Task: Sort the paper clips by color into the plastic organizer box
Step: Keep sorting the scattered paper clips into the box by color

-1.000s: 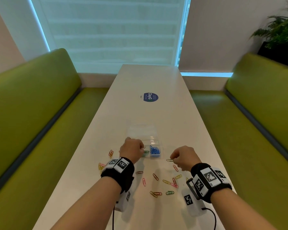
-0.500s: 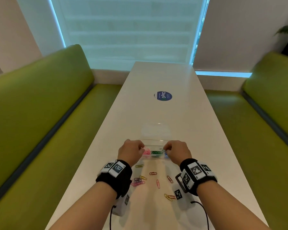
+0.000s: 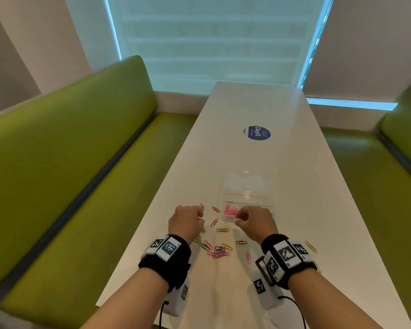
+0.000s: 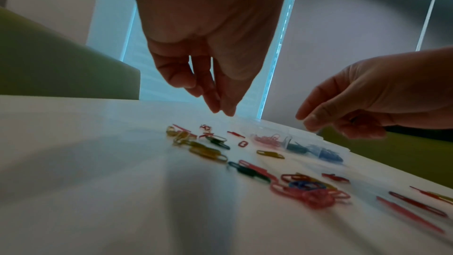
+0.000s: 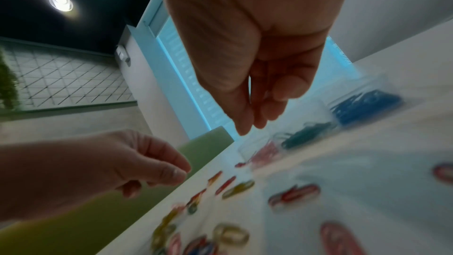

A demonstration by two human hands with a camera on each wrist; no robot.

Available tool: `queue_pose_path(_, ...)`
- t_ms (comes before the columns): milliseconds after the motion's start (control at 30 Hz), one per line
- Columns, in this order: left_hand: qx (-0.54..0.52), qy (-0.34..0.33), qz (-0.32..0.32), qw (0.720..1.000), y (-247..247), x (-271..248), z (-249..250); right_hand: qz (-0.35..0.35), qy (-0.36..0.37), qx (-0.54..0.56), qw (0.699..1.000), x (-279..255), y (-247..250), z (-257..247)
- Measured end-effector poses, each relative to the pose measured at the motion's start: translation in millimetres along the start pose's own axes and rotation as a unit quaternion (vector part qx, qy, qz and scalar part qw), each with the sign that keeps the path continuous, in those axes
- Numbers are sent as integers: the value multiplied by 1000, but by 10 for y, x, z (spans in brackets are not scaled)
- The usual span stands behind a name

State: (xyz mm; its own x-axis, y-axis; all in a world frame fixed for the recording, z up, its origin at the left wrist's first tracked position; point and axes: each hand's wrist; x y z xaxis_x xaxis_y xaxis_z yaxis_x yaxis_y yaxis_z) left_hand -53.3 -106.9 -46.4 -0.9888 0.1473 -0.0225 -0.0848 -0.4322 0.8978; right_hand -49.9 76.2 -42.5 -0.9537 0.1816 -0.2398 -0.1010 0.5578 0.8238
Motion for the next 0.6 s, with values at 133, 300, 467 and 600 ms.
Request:
queue_pose_path(133,21,6,-29,999,-12,-40,-107,-36,-1,-38,999,-50,-175,-75)
queue_pose_path(300,27,-2,-45,999,-21,-60,-162,-47,-20,-68,996,-64,-300,-113)
queue_pose_path(467,14,-17,-35,999,-35,-67,-194,-36,-28,-64,997,-61,-329,-125)
queue_pose_path(600,8,-34,-52,998,-53,-54,-166,-42,-32,-69,996,-69,-334,-132)
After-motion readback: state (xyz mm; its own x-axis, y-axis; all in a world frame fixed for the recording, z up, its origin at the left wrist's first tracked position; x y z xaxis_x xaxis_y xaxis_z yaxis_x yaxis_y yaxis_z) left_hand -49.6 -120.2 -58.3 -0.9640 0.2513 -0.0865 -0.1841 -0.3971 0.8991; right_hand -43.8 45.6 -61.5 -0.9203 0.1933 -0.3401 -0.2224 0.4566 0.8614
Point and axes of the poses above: each hand's wrist, its own x-axis towards the middle knuckle, its own y-axis out of the back of the hand, z = x × y, and after that the axes turned 12 degrees about -y, right-handed
